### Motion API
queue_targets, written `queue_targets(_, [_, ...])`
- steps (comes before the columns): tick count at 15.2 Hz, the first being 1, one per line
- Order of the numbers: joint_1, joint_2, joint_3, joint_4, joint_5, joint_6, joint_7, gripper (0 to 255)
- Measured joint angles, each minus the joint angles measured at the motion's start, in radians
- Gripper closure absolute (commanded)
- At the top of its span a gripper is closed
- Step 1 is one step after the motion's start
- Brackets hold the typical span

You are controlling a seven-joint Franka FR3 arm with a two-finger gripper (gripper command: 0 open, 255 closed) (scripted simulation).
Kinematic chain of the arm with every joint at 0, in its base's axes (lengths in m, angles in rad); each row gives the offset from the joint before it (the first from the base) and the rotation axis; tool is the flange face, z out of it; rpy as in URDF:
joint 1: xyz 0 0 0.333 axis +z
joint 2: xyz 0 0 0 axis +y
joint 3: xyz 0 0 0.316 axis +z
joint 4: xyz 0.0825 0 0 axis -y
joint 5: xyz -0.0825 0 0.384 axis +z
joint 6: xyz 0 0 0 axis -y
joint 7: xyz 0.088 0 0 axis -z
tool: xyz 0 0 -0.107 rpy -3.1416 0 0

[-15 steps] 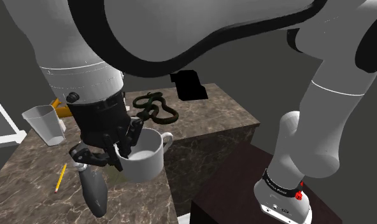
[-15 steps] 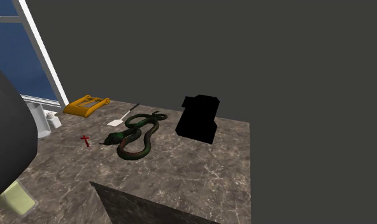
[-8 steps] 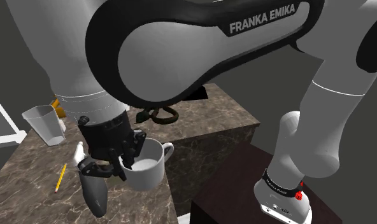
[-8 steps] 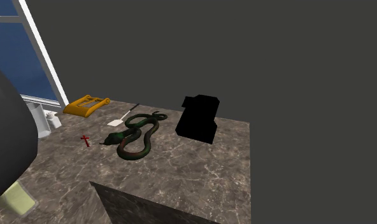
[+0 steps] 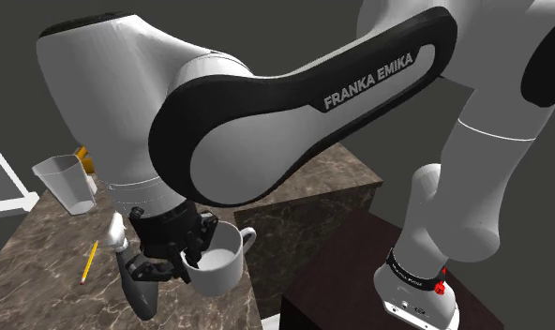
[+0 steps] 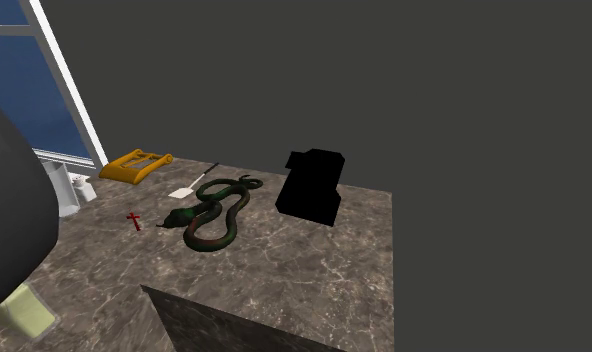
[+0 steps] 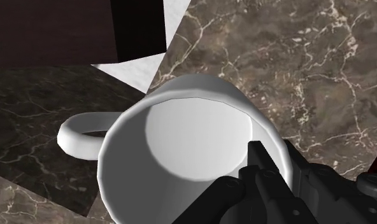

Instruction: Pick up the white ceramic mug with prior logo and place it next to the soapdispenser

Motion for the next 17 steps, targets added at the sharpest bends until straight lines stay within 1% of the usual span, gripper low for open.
queue_targets(17, [0.005,0.076,0.000,-0.157,-0.045,0.221,0.030,255])
